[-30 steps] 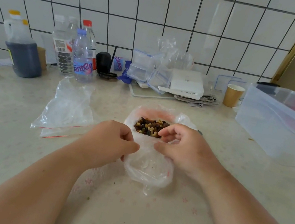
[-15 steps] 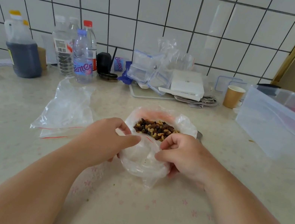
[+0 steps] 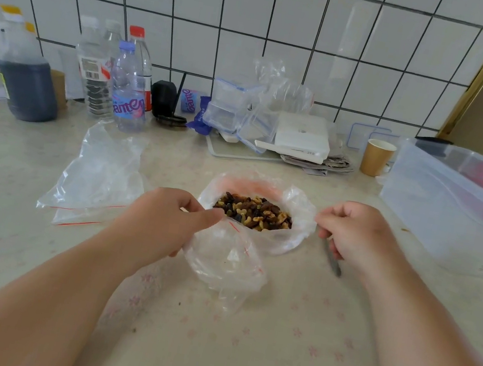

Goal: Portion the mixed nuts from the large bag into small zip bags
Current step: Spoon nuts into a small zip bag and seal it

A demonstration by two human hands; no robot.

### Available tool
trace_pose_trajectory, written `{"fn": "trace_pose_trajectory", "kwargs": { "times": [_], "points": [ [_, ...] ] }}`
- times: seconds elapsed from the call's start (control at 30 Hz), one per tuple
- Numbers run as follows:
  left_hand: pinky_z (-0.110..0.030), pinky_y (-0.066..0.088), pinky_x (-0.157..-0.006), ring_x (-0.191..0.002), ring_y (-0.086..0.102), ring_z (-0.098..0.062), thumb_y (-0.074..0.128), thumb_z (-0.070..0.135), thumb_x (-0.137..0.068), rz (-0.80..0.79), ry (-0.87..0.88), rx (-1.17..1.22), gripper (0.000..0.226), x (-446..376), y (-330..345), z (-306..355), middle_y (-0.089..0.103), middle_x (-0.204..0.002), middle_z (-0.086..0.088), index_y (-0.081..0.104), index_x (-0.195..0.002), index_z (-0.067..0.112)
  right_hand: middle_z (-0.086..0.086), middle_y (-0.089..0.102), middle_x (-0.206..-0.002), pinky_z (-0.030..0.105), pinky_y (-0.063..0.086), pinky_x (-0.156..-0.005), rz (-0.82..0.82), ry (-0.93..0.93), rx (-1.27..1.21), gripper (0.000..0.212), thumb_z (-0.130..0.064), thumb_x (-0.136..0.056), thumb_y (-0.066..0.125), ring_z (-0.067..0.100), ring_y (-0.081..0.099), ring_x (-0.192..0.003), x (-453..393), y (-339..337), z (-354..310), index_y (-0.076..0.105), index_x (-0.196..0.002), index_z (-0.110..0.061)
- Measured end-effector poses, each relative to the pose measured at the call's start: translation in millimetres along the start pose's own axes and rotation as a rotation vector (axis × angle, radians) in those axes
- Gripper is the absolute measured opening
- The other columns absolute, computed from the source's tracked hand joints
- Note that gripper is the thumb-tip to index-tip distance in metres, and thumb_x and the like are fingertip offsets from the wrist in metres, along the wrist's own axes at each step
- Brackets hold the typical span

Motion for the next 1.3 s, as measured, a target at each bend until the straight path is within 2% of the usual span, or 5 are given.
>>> {"fn": "trace_pose_trajectory", "kwargs": {
  "times": [0.27, 0.7, 0.93, 1.03, 1.3],
  "points": [
    [-0.025, 0.046, -0.051, -0.035, 0.051, -0.003, 0.072, 0.059, -0.085, 0.001, -0.014, -0.031, 0.027, 0.3, 6.2, 0.4, 0.065, -0.05, 0.008, 0.073, -0.069, 0.037, -0.002, 0.068, -0.055, 0.025, 0.036, -0.051, -0.046, 0.079, 0.548, 0.024, -0.036, -0.077, 0.064, 0.018, 0.064, -0.062, -5.5, 3.7, 19.0, 0.069, -0.066, -0.015],
    [-0.023, 0.036, -0.05, -0.03, 0.042, -0.003, 0.065, 0.054, -0.091, -0.049, -0.038, -0.018, 0.037, 1.3, 14.0, -2.7, 0.05, -0.037, 0.012, 0.078, -0.07, 0.027, 0.004, 0.061, -0.063, 0.028, 0.038, -0.054, 0.075, 0.091, 0.691, 0.033, -0.039, -0.082, 0.05, 0.027, 0.059, -0.063, -11.5, -4.2, 29.3, 0.062, -0.068, -0.011],
    [-0.024, 0.038, -0.055, -0.028, 0.041, -0.004, 0.068, 0.047, -0.087, -0.035, -0.072, 0.052, 0.028, -2.3, 5.3, -6.7, 0.052, -0.039, 0.011, 0.074, -0.062, 0.034, -0.003, 0.064, -0.07, 0.026, 0.037, -0.055, 0.207, 0.033, 0.106, 0.019, -0.04, -0.083, 0.055, 0.021, 0.059, -0.065, 0.3, -21.0, 3.7, 0.066, -0.084, -0.024],
    [-0.024, 0.039, -0.054, -0.029, 0.042, -0.007, 0.069, 0.043, -0.086, -0.031, -0.089, 0.072, 0.031, -3.5, 4.8, -9.6, 0.052, -0.038, 0.009, 0.073, -0.063, 0.022, -0.01, 0.054, -0.052, 0.024, 0.033, -0.043, 0.044, -0.02, -0.252, 0.023, -0.028, -0.07, 0.054, 0.013, 0.043, -0.044, 9.0, -0.7, -19.2, 0.072, -0.084, -0.028],
    [-0.019, 0.036, -0.047, -0.028, 0.04, -0.009, 0.07, 0.032, -0.083, -0.043, -0.128, 0.034, 0.028, -4.4, 5.8, -11.3, 0.047, -0.036, 0.009, 0.066, -0.06, 0.016, 0.008, 0.062, -0.068, 0.022, 0.029, -0.04, -0.293, 0.098, -0.323, 0.017, 0.004, -0.081, 0.058, 0.012, 0.039, -0.048, 19.4, 31.1, -42.9, 0.07, -0.091, -0.001]
  ]
}}
Point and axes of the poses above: each hand's wrist, its own x-axis away from the middle knuckle, its own y-axis out of the palm, z = x × y, the point moved 10 cm from there along -x, towards the middle knuckle
